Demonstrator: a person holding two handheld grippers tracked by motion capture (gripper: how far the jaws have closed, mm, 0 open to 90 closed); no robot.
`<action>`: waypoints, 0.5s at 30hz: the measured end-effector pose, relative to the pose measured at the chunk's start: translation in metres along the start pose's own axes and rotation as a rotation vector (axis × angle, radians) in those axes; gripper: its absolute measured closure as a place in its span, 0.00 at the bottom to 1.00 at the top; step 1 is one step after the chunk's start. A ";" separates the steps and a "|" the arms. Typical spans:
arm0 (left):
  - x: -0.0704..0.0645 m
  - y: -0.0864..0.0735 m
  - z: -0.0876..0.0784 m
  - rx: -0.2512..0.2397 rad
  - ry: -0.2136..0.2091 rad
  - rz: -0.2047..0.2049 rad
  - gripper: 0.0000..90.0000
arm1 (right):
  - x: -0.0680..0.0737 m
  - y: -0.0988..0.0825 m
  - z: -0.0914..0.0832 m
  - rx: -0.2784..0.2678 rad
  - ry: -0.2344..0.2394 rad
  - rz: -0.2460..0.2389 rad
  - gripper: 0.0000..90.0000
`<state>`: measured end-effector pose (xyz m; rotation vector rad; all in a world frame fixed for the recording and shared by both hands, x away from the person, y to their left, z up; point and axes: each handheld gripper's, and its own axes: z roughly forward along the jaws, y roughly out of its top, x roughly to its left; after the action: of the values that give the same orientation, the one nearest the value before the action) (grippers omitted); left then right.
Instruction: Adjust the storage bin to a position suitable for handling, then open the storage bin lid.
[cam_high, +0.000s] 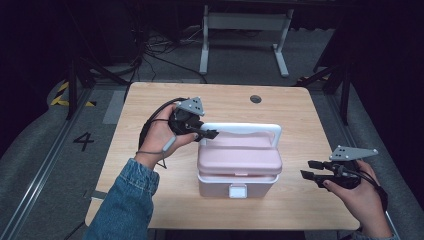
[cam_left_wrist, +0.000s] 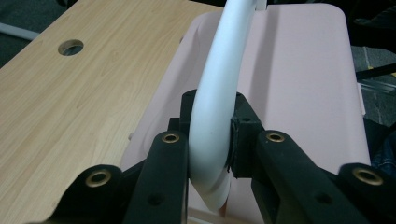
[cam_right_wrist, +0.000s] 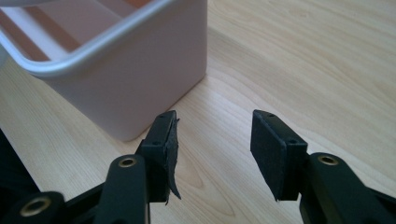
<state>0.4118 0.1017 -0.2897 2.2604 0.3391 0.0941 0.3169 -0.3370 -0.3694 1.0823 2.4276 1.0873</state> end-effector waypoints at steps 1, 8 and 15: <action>0.001 0.001 0.000 -0.004 0.001 -0.002 0.88 | 0.001 0.001 -0.001 -0.005 0.005 -0.004 0.58; 0.005 0.002 -0.001 -0.009 -0.012 -0.027 0.88 | 0.020 0.015 -0.011 -0.034 0.027 -0.063 0.57; 0.009 0.003 -0.001 -0.022 -0.019 -0.049 0.88 | 0.035 0.030 -0.016 -0.068 0.067 -0.099 0.55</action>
<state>0.4212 0.1035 -0.2871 2.2282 0.3818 0.0502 0.3006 -0.3066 -0.3346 0.9084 2.4475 1.1818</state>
